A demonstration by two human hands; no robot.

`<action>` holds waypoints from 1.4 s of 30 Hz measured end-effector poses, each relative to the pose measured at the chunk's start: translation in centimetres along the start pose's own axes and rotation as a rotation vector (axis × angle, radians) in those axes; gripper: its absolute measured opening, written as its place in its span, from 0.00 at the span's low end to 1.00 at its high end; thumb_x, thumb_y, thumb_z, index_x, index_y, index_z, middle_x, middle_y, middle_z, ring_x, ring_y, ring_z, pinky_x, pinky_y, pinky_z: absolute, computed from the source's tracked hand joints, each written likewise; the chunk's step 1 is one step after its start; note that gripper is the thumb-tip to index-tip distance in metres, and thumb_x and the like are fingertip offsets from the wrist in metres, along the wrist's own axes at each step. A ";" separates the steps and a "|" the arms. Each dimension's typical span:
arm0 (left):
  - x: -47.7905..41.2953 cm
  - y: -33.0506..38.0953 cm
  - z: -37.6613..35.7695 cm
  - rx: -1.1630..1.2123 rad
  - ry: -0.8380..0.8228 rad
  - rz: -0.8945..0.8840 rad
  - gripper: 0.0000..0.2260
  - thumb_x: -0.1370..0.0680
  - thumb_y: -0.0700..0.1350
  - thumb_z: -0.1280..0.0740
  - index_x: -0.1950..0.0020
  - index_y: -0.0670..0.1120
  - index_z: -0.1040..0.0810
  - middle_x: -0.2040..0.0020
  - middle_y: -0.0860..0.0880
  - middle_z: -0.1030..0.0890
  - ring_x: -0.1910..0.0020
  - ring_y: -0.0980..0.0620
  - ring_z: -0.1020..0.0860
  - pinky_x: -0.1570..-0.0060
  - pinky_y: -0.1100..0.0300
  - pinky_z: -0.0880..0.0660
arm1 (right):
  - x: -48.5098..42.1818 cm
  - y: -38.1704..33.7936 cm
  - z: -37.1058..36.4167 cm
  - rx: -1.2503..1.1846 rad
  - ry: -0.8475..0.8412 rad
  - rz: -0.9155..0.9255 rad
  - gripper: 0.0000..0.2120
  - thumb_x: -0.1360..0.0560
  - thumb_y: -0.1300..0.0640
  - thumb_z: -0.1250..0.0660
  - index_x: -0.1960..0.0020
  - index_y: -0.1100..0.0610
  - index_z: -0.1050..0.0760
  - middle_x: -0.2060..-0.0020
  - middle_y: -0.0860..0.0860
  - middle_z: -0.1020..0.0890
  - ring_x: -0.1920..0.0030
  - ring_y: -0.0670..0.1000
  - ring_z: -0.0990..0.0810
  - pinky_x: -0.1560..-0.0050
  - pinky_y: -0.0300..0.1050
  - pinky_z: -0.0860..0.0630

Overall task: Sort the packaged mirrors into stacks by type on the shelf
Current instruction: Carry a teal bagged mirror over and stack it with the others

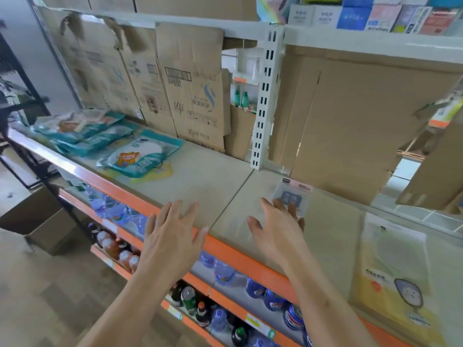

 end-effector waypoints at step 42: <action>-14.1 -29.4 3.4 0.068 -0.059 -0.061 0.27 0.21 0.61 0.46 0.24 0.54 0.42 0.24 0.48 0.40 0.24 0.48 0.45 0.27 0.49 0.46 | -9.9 -26.6 -11.0 -0.109 0.065 -0.054 0.24 0.23 0.47 0.42 0.29 0.53 0.37 0.35 0.53 0.28 0.33 0.60 0.34 0.33 0.55 0.35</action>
Point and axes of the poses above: each hand's wrist, its own x-axis away from the middle knuckle, its own z-axis out of the back of the hand, y = z × x, the point moved 5 cm from there along -x, towards the middle knuckle
